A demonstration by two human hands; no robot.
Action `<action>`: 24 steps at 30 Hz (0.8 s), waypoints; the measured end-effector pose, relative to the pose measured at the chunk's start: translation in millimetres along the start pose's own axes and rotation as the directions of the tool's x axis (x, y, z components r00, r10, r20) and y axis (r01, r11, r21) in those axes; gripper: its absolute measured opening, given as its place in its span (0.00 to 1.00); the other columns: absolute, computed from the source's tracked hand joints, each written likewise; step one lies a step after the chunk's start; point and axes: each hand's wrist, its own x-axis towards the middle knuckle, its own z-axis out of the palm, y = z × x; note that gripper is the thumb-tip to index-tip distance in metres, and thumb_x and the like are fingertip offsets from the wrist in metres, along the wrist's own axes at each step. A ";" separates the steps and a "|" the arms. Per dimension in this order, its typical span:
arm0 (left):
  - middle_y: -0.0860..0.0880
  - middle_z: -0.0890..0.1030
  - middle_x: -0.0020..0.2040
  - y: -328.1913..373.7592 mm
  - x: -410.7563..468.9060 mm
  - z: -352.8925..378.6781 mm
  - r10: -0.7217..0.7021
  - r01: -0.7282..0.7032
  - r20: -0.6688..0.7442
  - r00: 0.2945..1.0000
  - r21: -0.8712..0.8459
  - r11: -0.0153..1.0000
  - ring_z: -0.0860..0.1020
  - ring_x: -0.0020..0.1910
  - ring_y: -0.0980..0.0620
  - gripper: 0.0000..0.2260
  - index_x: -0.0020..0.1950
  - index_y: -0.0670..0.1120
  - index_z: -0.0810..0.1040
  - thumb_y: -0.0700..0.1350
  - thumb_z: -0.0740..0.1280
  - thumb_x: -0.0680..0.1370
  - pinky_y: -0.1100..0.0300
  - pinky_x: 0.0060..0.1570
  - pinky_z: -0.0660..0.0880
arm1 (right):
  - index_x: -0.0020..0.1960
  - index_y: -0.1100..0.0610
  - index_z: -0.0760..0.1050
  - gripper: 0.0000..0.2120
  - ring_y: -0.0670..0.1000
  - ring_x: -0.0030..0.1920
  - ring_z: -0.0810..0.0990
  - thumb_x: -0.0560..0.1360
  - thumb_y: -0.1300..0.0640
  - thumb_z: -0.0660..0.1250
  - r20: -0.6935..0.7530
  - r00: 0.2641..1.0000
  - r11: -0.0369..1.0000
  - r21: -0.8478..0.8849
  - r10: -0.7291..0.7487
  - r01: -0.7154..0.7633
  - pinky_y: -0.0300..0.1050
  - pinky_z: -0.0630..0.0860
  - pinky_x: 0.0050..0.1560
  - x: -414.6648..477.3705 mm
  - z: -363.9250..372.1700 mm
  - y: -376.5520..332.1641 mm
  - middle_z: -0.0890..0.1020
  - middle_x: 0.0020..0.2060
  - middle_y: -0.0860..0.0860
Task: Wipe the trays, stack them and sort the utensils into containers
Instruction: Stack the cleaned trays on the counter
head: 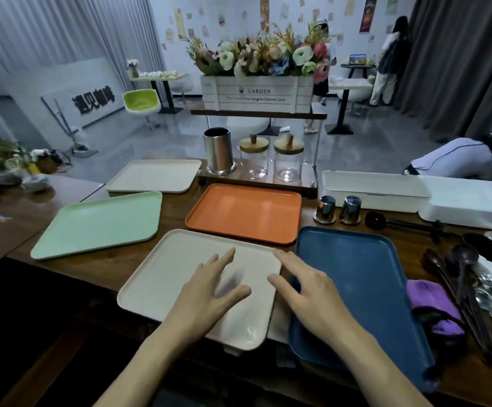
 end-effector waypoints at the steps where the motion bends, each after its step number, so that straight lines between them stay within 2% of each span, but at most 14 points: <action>1: 0.69 0.64 0.77 -9.2 4.3 -10.4 -0.007 0.007 -0.006 1.000 -0.011 1.000 0.52 0.81 0.60 0.41 0.77 0.72 0.57 0.81 0.63 0.66 0.52 0.80 0.53 | 0.76 0.41 0.65 0.26 0.22 0.67 0.54 0.80 0.40 0.63 0.015 1.000 1.000 0.025 -0.006 0.006 0.26 0.56 0.67 8.9 9.6 -8.2 0.64 0.70 0.29; 3: 0.68 0.65 0.76 -26.6 13.4 -34.8 -0.015 0.015 -0.004 1.000 -0.052 0.999 0.55 0.81 0.60 0.41 0.76 0.74 0.58 0.80 0.65 0.66 0.50 0.79 0.56 | 0.77 0.40 0.64 0.26 0.24 0.69 0.55 0.80 0.40 0.63 0.038 0.999 0.998 0.066 0.003 -0.005 0.27 0.55 0.68 28.9 29.2 -24.9 0.63 0.70 0.29; 5: 0.67 0.65 0.77 -44.0 23.1 -61.2 -0.002 0.002 0.004 1.000 -0.074 0.997 0.57 0.79 0.62 0.40 0.77 0.72 0.59 0.77 0.68 0.67 0.50 0.78 0.60 | 0.77 0.39 0.62 0.27 0.33 0.74 0.57 0.80 0.39 0.62 0.049 0.999 0.997 0.072 0.008 -0.012 0.34 0.56 0.72 50.0 48.2 -41.5 0.64 0.71 0.33; 7: 0.67 0.65 0.77 -60.8 32.9 -88.6 0.015 -0.014 0.015 1.000 -0.064 0.998 0.60 0.77 0.65 0.41 0.78 0.69 0.60 0.74 0.69 0.68 0.53 0.77 0.62 | 0.77 0.39 0.62 0.28 0.38 0.76 0.59 0.79 0.38 0.62 0.042 0.999 0.998 0.055 -0.005 0.003 0.35 0.56 0.72 70.5 66.8 -57.7 0.65 0.74 0.36; 14: 0.62 0.62 0.80 -112.4 70.4 -164.6 0.004 -0.004 -0.007 1.000 -0.019 1.000 0.54 0.80 0.62 0.41 0.78 0.70 0.57 0.72 0.71 0.69 0.55 0.78 0.57 | 0.77 0.40 0.63 0.28 0.32 0.73 0.59 0.79 0.38 0.62 0.067 0.996 0.997 0.063 -0.056 0.052 0.28 0.56 0.69 138.1 117.0 -102.6 0.66 0.75 0.38; 18: 0.59 0.60 0.81 -128.2 88.8 -191.1 -0.023 0.023 -0.068 0.997 -0.002 1.000 0.53 0.81 0.60 0.40 0.77 0.74 0.56 0.74 0.69 0.68 0.50 0.79 0.56 | 0.77 0.40 0.63 0.29 0.34 0.73 0.61 0.78 0.37 0.62 0.094 0.992 0.996 0.022 -0.085 0.083 0.18 0.52 0.61 178.6 135.9 -112.1 0.66 0.75 0.37; 21: 0.58 0.61 0.81 -143.6 102.6 -209.9 -0.061 0.059 -0.107 0.992 -0.025 0.998 0.55 0.81 0.59 0.41 0.77 0.72 0.57 0.74 0.69 0.67 0.51 0.79 0.57 | 0.78 0.40 0.62 0.30 0.39 0.75 0.62 0.78 0.37 0.63 0.122 0.988 0.996 0.036 -0.090 0.086 0.26 0.55 0.66 209.5 146.5 -118.5 0.65 0.76 0.38; 24: 0.60 0.63 0.80 -160.8 124.7 -231.6 -0.073 0.075 -0.138 0.988 0.006 0.997 0.58 0.80 0.58 0.38 0.80 0.66 0.60 0.67 0.71 0.73 0.55 0.76 0.58 | 0.79 0.40 0.59 0.32 0.40 0.76 0.61 0.78 0.34 0.62 0.130 0.988 0.995 0.057 -0.087 0.080 0.39 0.59 0.75 244.5 165.3 -121.6 0.64 0.77 0.39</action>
